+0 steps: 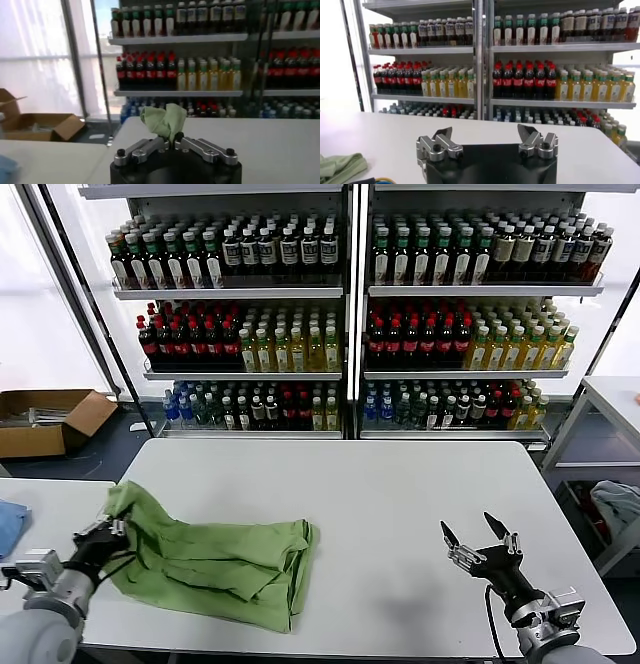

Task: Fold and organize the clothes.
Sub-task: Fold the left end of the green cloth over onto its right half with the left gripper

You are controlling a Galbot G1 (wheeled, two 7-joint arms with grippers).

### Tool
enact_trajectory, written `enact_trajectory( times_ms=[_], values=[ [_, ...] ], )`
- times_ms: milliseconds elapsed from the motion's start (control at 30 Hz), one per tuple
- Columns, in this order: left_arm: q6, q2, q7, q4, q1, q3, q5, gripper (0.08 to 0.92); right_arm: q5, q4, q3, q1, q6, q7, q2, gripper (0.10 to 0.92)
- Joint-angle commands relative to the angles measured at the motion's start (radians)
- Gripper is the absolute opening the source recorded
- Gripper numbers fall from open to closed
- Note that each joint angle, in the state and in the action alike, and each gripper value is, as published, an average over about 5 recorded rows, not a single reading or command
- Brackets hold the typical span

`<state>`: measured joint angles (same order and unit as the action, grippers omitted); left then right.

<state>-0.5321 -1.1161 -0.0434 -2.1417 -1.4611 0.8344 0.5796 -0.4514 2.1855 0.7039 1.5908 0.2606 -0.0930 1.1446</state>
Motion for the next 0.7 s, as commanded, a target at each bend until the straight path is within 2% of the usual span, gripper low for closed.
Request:
enact_trajectory(
  times_ms=[33, 367, 600, 700],
  values=[
    [-0.037, -0.207, -0.083, -0.199, -0.028, -0.283, 0.049, 0.108, 0.007, 0.019, -0.008, 0.013, 0.01, 0.008, 0.014, 0.823],
    [-0.024, -0.224, -0.072, -0.041, 0.023, -0.48, 0.043, 0.108, 0.024, 0.041, -0.022, 0.016, 0.018, 0.013, 0.016, 0.823],
    [-0.03, -0.274, -0.042, 0.086, 0.03, -0.555, -0.057, 0.108, 0.032, 0.043, -0.017, 0.023, 0.017, 0.012, 0.028, 0.823],
    [-0.021, -0.288, -0.042, 0.096, 0.02, -0.572, -0.074, 0.125, 0.033, 0.042, -0.017, 0.024, 0.016, 0.01, 0.032, 0.823]
  ],
)
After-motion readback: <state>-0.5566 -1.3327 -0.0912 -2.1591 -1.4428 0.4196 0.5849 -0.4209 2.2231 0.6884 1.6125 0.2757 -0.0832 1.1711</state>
